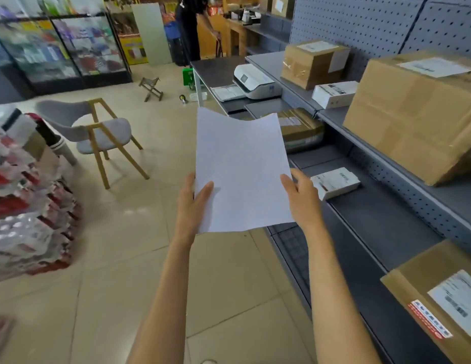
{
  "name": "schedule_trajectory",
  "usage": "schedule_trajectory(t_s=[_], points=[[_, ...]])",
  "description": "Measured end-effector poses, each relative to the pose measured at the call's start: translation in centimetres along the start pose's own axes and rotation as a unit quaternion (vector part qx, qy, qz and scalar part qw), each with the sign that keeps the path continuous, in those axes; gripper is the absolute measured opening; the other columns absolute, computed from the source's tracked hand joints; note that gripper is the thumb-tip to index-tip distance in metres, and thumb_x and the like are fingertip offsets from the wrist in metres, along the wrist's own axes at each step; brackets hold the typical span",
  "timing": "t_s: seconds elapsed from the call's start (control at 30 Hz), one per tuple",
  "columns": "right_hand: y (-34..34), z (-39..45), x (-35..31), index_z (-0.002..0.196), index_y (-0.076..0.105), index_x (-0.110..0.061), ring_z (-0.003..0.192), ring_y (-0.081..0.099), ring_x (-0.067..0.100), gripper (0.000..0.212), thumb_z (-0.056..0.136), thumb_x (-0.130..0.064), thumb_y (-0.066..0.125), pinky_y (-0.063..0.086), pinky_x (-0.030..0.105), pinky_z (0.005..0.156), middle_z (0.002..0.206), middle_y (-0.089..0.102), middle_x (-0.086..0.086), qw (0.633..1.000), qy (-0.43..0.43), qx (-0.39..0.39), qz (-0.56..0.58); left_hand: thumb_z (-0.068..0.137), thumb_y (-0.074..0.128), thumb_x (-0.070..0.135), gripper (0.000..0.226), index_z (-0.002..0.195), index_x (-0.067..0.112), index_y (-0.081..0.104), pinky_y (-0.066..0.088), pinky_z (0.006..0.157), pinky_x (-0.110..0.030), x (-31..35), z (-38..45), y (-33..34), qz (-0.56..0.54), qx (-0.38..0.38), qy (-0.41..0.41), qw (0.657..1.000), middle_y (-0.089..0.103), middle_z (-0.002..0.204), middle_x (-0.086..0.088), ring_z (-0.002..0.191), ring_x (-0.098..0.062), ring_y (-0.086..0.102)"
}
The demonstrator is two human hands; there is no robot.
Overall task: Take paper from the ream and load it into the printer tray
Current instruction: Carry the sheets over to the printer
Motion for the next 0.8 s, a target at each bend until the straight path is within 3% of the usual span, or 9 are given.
schedule_trajectory(t_s=[0.13, 0.23, 0.33, 0.47, 0.57, 0.63, 0.7, 0.73, 0.8], points=[[2.5, 1.1, -0.4, 0.107, 0.063, -0.02, 0.087, 0.067, 0.032, 0.025, 0.101, -0.036, 0.044, 0.056, 0.054, 0.077, 0.093, 0.073, 0.005, 1.0, -0.006, -0.005, -0.002, 0.099, 0.06, 0.032, 0.037, 0.135, 0.026, 0.055, 0.056, 0.095, -0.051, -0.9, 0.7, -2.2, 0.024, 0.031, -0.001, 0.999, 0.07, 0.125, 0.006, 0.109, -0.019, 0.07], [4.3, 2.3, -1.2, 0.107, 0.063, -0.021, 0.087, 0.066, 0.034, 0.027, 0.101, -0.037, 0.043, 0.056, 0.055, 0.076, 0.093, 0.072, 0.008, 1.0, -0.015, -0.01, -0.007, 0.097, 0.061, 0.035, 0.04, 0.136, 0.026, 0.055, 0.057, 0.093, -0.052, -1.3, 2.3, -4.0, 0.039, 0.042, 0.002, 0.998, 0.071, 0.123, 0.006, 0.107, -0.019, 0.071], [6.4, 4.1, -2.3, 0.109, 0.063, -0.02, 0.081, 0.065, 0.034, 0.026, 0.103, -0.037, 0.043, 0.054, 0.05, 0.068, 0.09, 0.071, 0.011, 0.999, -0.026, -0.015, -0.016, 0.099, 0.06, 0.03, 0.036, 0.134, 0.021, 0.056, 0.057, 0.092, -0.053, -1.4, 4.7, -5.9, 0.037, 0.047, 0.012, 0.998, 0.071, 0.121, 0.005, 0.105, -0.019, 0.072], [9.8, 7.5, -4.3, 0.112, 0.063, -0.019, 0.059, 0.049, 0.014, 0.027, 0.104, -0.035, 0.043, 0.04, 0.032, 0.055, 0.077, 0.066, 0.005, 0.999, -0.035, -0.022, -0.018, 0.099, 0.061, 0.033, 0.033, 0.129, 0.022, 0.058, 0.057, 0.091, -0.052, -1.4, 9.1, -8.8, 0.047, 0.053, 0.021, 0.997, 0.073, 0.117, 0.007, 0.103, -0.017, 0.072], [13.1, 10.7, -6.3, 0.115, 0.062, -0.021, 0.063, 0.051, 0.019, 0.03, 0.102, -0.04, 0.043, 0.043, 0.036, 0.057, 0.083, 0.068, 0.012, 0.999, -0.036, -0.029, -0.008, 0.1, 0.06, 0.03, 0.032, 0.131, 0.02, 0.057, 0.058, 0.089, -0.045, -1.3, 12.9, -11.7, 0.049, 0.055, 0.023, 0.997, 0.072, 0.116, 0.008, 0.102, -0.014, 0.072], [15.9, 13.1, -7.9, 0.114, 0.061, -0.023, 0.072, 0.058, 0.037, 0.038, 0.098, -0.051, 0.042, 0.051, 0.046, 0.062, 0.089, 0.067, 0.02, 0.998, -0.045, -0.034, 0.004, 0.101, 0.059, 0.032, 0.035, 0.133, 0.022, 0.055, 0.059, 0.088, -0.04, -1.1, 15.7, -13.9, 0.055, 0.058, 0.032, 0.996, 0.07, 0.119, 0.008, 0.104, -0.013, 0.07], [19.2, 15.5, -9.1, 0.11, 0.06, -0.018, 0.082, 0.059, 0.045, 0.048, 0.093, -0.057, 0.039, 0.053, 0.045, 0.065, 0.093, 0.064, 0.026, 0.998, -0.051, -0.044, 0.004, 0.101, 0.057, 0.031, 0.033, 0.133, 0.024, 0.053, 0.058, 0.084, -0.025, -1.2, 18.6, -16.4, 0.069, 0.068, 0.039, 0.995, 0.068, 0.119, 0.01, 0.104, -0.009, 0.068], [20.0, 16.1, -9.2, 0.109, 0.059, -0.015, 0.077, 0.058, 0.042, 0.048, 0.094, -0.056, 0.039, 0.049, 0.037, 0.062, 0.088, 0.063, 0.024, 0.998, -0.048, -0.049, 0.002, 0.102, 0.056, 0.03, 0.031, 0.132, 0.025, 0.052, 0.055, 0.078, -0.016, -1.1, 19.2, -17.0, 0.075, 0.073, 0.039, 0.994, 0.067, 0.116, 0.012, 0.102, -0.005, 0.066], [24.1, 19.0, -10.0, 0.105, 0.058, -0.011, 0.054, 0.045, 0.014, 0.037, 0.101, -0.045, 0.043, 0.034, 0.024, 0.056, 0.066, 0.052, 0.005, 0.998, -0.041, -0.051, 0.014, 0.102, 0.054, 0.026, 0.029, 0.131, 0.026, 0.05, 0.049, 0.07, -0.006, -1.6, 22.4, -20.1, 0.105, 0.082, 0.038, 0.99, 0.064, 0.11, 0.016, 0.097, 0.001, 0.063]])
Point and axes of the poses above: each hand's wrist, its own z-axis towards the middle knuckle, its own y-axis out of the palm, x = y × z, the point moved 10 cm from there along z, towards the middle knuckle
